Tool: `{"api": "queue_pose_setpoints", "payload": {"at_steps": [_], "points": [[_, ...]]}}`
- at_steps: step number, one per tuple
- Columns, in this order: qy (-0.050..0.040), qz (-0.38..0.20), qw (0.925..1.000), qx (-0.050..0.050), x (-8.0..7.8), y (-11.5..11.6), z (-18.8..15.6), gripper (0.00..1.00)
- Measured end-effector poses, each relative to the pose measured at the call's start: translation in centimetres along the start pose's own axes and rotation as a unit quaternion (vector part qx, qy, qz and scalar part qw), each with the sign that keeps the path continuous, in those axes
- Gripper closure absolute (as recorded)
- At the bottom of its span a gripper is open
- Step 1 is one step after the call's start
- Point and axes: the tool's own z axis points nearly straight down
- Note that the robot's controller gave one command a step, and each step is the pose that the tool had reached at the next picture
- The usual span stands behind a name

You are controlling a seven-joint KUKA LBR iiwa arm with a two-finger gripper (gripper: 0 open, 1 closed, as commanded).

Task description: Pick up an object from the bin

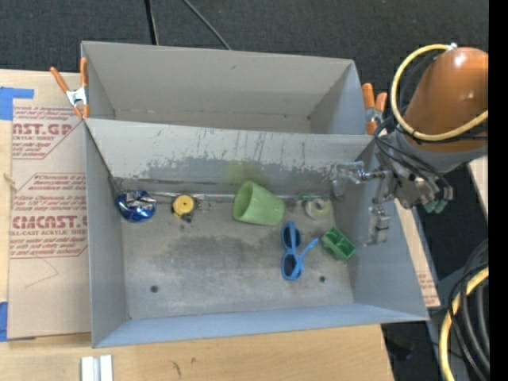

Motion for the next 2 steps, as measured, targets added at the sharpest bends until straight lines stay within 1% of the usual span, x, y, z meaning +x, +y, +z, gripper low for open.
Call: {"api": "queue_pose_setpoints", "payload": {"at_steps": [1,2], "points": [[0.0039,-0.068,0.9977,-0.002,0.47,-3.01,16.14,0.00],[0.0013,-0.069,0.9976,-0.003,0.22,-2.79,15.72,1.00]]}}
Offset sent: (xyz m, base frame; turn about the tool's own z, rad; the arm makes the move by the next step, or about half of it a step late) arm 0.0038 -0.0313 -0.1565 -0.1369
